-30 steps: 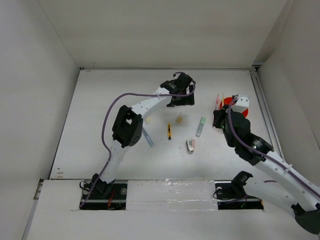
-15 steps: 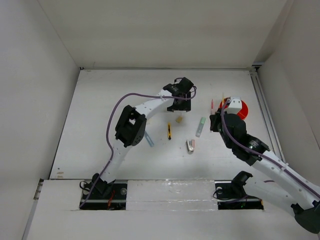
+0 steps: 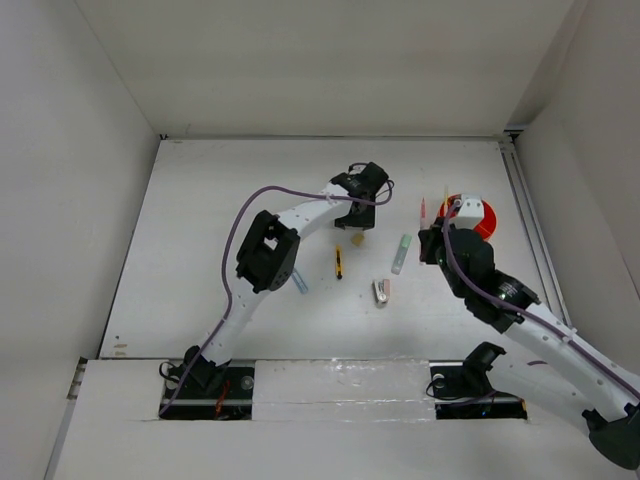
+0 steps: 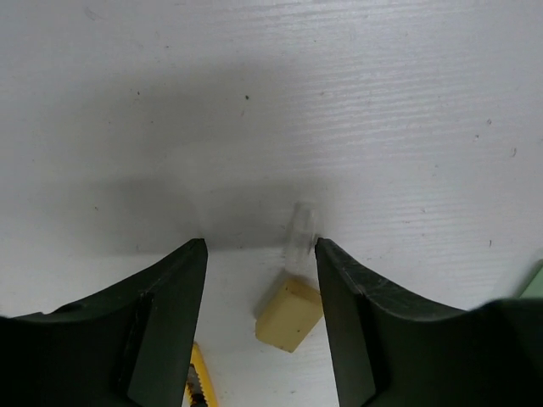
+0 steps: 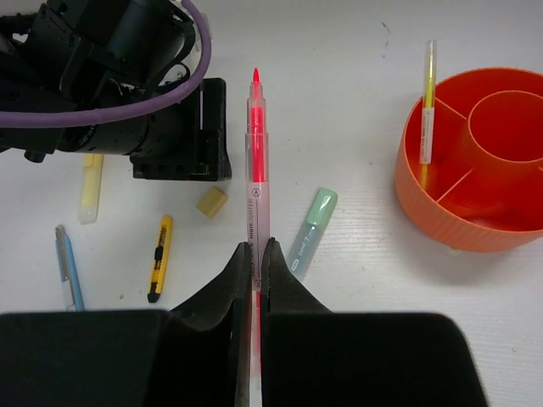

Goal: Sort the stationery into containers
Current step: Close the pen cap on the pen.

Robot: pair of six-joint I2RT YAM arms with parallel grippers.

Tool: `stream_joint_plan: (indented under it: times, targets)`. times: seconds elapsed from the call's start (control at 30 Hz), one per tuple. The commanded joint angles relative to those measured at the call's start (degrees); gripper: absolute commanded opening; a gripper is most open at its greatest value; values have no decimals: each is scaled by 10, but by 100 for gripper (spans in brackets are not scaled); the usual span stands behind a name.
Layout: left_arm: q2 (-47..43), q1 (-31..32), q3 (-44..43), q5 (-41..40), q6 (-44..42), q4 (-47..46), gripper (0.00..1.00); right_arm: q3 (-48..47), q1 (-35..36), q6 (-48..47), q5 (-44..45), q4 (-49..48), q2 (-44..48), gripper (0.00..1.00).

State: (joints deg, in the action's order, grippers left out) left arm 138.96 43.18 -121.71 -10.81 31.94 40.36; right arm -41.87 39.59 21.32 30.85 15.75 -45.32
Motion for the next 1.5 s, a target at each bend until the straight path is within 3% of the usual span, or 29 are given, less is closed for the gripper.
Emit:
stream_joint_plan:
  times: [0.0,0.33,0.47,0.63,0.77,0.83,1.0,1.13,1.17,1.37,1.47]
  targets:
    - [12,3,-26,-21,0,31,50,13,-6,-6,-6,-34,16,0]
    - [36,3,-47,-26,5,46,39,24,-22,-6,-17,-39,31,0]
    - [47,3,-47,-26,5,46,30,29,-27,-6,-22,-39,42,0]
    - [58,3,-59,-26,-6,53,24,35,-32,-6,-27,-39,53,0]
    - [63,3,-59,-26,-6,53,14,35,-43,-6,-40,-39,53,0]
    - [69,3,-59,-21,-6,53,1,35,-43,-6,-48,-44,53,0]
    - [74,3,-59,-21,-11,53,0,45,-48,-21,-83,-70,53,0]
    - [5,-2,-6,-15,1,-1,0,57,-59,-65,-157,-119,34,0]
    - [-45,-10,14,1,1,-22,0,57,-59,-65,-169,-124,17,0]
    - [-263,-57,244,89,51,-259,0,63,-102,-56,-308,-176,-39,0]
    - [-356,-75,317,120,72,-350,0,70,-114,-33,-379,-225,-65,0]
